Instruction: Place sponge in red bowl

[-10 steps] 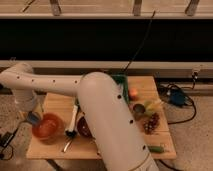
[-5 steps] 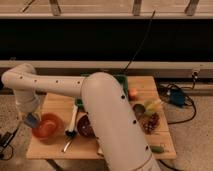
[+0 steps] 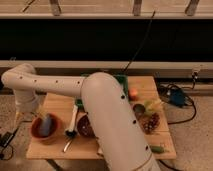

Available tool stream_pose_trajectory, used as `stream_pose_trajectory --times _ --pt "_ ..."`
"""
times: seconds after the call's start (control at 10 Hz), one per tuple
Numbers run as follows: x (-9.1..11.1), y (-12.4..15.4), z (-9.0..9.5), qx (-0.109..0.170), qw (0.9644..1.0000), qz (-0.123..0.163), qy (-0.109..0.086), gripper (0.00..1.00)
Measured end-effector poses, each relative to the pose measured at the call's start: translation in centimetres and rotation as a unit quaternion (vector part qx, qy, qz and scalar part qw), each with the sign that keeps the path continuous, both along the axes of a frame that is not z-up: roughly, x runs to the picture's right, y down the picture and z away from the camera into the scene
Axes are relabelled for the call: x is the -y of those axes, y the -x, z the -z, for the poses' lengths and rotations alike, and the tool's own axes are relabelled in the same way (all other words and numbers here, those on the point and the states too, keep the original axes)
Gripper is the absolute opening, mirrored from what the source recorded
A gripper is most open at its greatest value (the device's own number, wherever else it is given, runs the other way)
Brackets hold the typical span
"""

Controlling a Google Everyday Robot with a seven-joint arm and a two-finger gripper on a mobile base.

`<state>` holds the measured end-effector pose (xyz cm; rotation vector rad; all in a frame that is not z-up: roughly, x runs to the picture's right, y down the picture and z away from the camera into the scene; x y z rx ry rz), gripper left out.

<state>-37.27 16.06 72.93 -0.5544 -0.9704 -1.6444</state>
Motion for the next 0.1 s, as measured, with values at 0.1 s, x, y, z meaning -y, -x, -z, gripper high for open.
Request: stream_pose_trajectory --times 0.1 --pt "0.01 -0.03 -0.02 0.0 1.0 0.0 0.0 0.75"
